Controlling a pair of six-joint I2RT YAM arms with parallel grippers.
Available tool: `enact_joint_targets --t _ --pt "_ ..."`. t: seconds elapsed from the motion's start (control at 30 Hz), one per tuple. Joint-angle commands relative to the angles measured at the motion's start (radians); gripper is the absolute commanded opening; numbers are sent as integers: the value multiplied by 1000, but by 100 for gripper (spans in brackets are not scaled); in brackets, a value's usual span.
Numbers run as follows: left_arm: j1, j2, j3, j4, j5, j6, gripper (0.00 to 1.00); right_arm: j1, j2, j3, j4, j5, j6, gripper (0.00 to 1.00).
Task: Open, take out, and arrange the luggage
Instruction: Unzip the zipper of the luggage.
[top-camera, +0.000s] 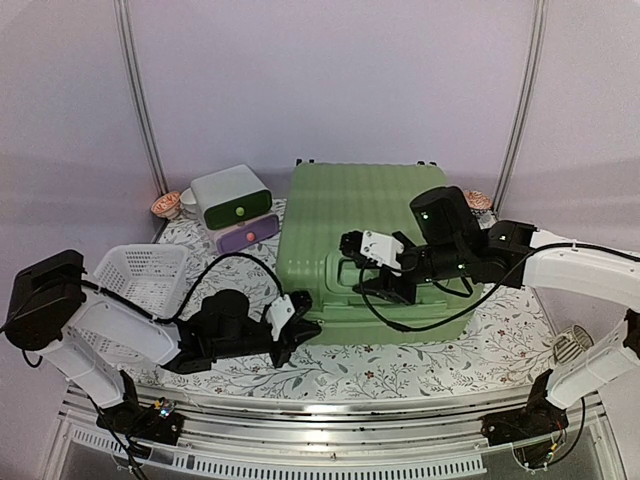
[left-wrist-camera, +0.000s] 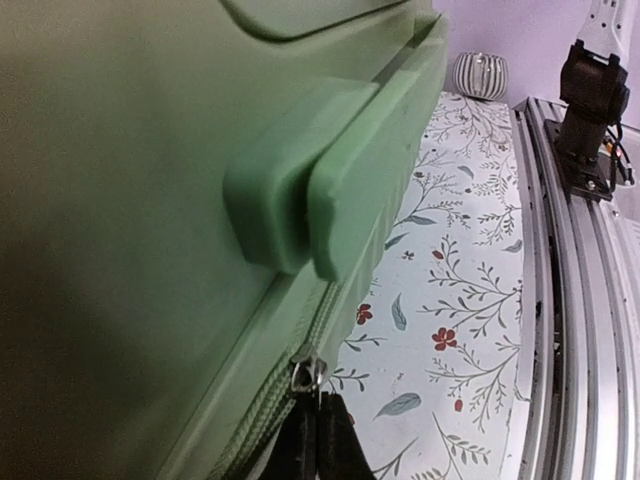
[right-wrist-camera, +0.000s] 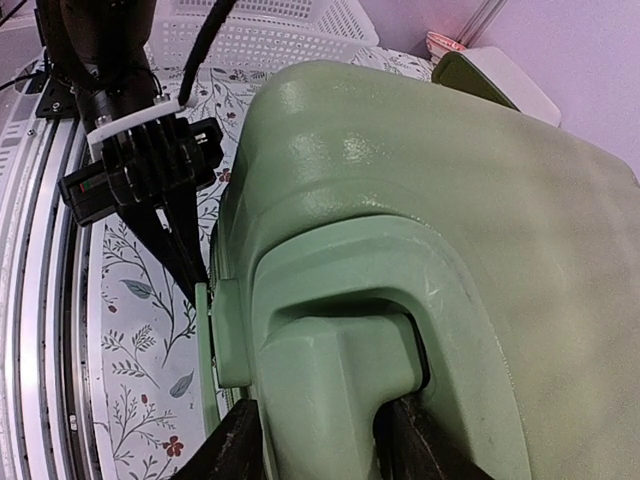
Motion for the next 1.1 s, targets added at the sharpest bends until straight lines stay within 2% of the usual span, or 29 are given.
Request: enact_joint_targets --t 0.0,0.1,0.27,0.37,0.5,0.73,0.9,1.0,1.07 --pt "-1 5 33 171 51 -44 0 0 79 20 149 70 32 46" --pt "70 11 42 186 120 -74 0 -4 109 26 211 167 74 47" --pt "137 58 106 127 128 -47 0 -43 160 64 258 183 142 47" --pt "147 72 110 130 128 -38 0 -50 171 105 257 209 158 47" --pt "120 54 87 132 118 -7 0 -50 135 95 261 146 130 49" --pt "-7 83 106 140 0 32 0 -47 124 80 253 79 121 48" --pt "-115 139 168 223 -269 43 2 -31 150 80 293 84 132 48" --pt "-164 180 219 229 -365 84 1 -27 157 80 330 72 157 47" --pt "-190 211 228 297 -435 89 0 -25 154 80 353 67 180 47"
